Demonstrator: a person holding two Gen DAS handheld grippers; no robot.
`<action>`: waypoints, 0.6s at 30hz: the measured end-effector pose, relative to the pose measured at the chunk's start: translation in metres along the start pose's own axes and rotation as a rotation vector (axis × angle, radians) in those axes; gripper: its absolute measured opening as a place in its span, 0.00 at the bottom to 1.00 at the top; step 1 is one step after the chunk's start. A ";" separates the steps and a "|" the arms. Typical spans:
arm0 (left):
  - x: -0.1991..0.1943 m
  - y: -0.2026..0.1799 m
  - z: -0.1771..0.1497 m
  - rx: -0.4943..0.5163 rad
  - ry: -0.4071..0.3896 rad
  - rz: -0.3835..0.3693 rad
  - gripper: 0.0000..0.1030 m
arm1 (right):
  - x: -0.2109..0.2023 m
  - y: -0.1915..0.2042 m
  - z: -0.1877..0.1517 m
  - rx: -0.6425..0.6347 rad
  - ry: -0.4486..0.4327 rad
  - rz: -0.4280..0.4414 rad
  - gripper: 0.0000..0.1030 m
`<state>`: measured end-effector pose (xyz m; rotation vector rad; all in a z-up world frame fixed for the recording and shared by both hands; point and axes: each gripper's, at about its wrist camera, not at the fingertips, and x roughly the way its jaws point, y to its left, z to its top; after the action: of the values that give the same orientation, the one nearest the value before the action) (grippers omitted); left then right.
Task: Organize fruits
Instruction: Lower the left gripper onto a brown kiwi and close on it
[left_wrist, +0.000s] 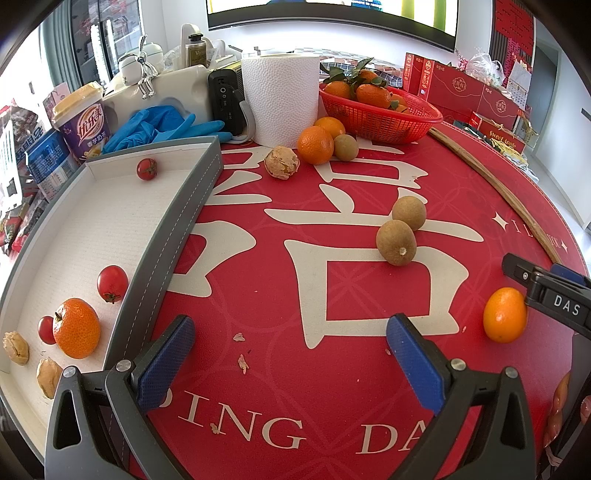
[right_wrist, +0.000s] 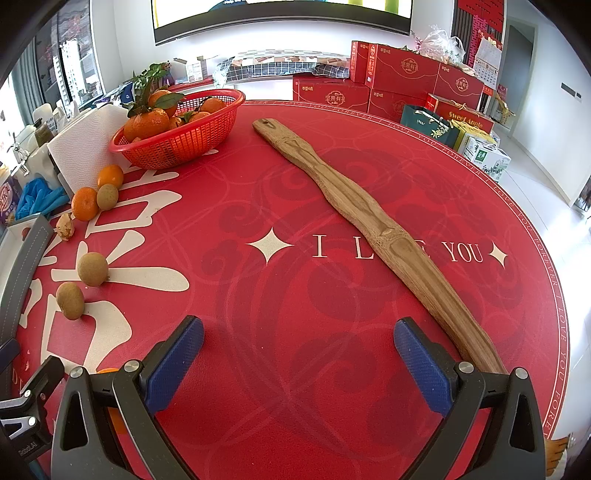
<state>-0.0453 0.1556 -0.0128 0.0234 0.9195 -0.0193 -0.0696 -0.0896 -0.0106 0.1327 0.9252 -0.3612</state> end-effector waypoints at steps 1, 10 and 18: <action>0.000 0.000 0.000 0.000 0.000 0.000 1.00 | 0.000 0.000 0.000 0.000 0.000 0.000 1.00; 0.000 0.000 0.000 0.000 0.000 0.000 1.00 | 0.000 0.000 0.000 0.000 0.000 0.000 1.00; -0.006 -0.010 0.008 0.034 0.006 -0.066 0.99 | 0.000 0.001 0.000 0.000 0.000 0.000 1.00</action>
<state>-0.0434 0.1456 -0.0031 0.0252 0.9260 -0.0961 -0.0692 -0.0891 -0.0108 0.1321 0.9250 -0.3613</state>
